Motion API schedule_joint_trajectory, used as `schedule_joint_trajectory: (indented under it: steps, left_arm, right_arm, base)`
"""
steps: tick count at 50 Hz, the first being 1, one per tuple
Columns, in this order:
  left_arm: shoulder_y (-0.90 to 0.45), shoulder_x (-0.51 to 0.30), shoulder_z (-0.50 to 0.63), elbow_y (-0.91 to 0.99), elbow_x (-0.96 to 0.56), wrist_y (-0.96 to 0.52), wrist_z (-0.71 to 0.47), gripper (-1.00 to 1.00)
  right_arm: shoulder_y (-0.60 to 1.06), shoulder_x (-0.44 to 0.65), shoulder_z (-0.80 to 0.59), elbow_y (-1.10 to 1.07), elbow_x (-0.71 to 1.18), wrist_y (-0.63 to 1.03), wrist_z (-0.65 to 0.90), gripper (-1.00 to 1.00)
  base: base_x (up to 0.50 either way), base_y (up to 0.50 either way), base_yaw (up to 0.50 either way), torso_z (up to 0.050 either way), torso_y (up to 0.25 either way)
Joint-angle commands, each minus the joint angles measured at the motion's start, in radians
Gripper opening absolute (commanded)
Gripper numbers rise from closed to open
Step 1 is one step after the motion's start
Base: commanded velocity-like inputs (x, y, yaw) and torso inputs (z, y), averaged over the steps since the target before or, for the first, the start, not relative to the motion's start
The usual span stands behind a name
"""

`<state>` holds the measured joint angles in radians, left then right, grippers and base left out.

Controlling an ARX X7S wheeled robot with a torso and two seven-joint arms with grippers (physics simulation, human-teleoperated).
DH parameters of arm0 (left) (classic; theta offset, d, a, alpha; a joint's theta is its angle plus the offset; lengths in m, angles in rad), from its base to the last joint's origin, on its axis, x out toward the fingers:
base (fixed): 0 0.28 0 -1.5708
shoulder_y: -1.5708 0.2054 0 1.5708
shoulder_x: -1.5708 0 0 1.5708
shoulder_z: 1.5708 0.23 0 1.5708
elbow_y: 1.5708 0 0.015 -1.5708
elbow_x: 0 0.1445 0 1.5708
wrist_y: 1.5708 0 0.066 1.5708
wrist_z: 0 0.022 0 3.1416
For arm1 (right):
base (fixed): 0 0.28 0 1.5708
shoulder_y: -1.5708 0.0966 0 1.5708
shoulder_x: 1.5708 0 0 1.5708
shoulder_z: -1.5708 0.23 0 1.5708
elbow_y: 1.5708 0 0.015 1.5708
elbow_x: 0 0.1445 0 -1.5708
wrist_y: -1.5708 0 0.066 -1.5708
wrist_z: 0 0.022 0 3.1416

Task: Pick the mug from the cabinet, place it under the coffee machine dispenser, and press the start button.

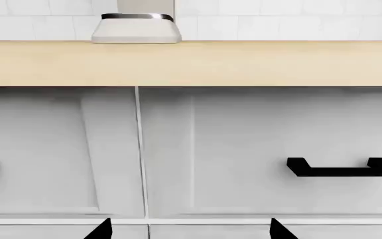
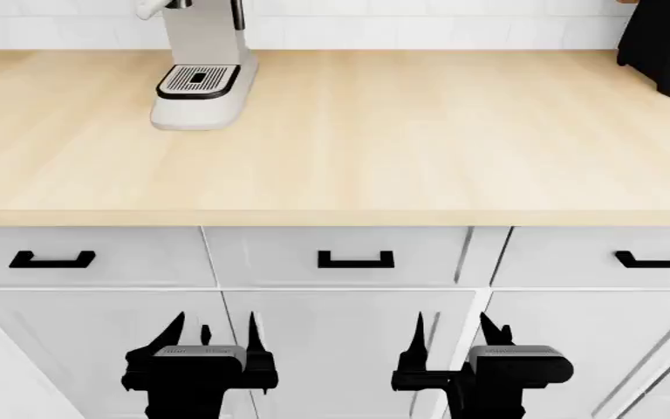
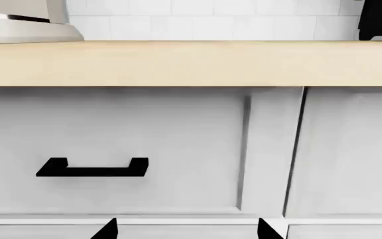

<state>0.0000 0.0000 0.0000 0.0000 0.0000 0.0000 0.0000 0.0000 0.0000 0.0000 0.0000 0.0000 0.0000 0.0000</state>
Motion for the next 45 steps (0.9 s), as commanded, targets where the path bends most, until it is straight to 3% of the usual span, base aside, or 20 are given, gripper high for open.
schedule_joint_trajectory:
  steps: [1, 26, 40, 45]
  left_arm:
    - [0.009, -0.017, 0.020, 0.011, -0.014, 0.025, -0.017, 1.00]
    - [0.056, -0.073, 0.067, 0.106, -0.095, 0.060, -0.062, 1.00]
    - [0.039, -0.084, 0.080, 0.105, -0.117, 0.009, -0.098, 1.00]
    - [0.038, -0.090, 0.080, 0.114, -0.151, -0.010, -0.092, 1.00]
  right_arm:
    - [0.000, 0.014, -0.017, 0.000, 0.023, -0.008, 0.019, 1.00]
    - [-0.003, 0.067, -0.086, 0.016, 0.144, -0.037, 0.043, 1.00]
    - [0.008, 0.093, -0.121, 0.005, 0.119, 0.007, 0.079, 1.00]
    - [0.009, 0.098, -0.129, 0.009, 0.124, 0.004, 0.085, 1.00]
  base:
    - [0.00, 0.00, 0.00, 0.050, 0.043]
    - [0.00, 0.00, 0.00, 0.050, 0.047]
    - [0.00, 0.50, 0.00, 0.000, 0.000]
    - [0.00, 0.50, 0.00, 0.050, 0.000]
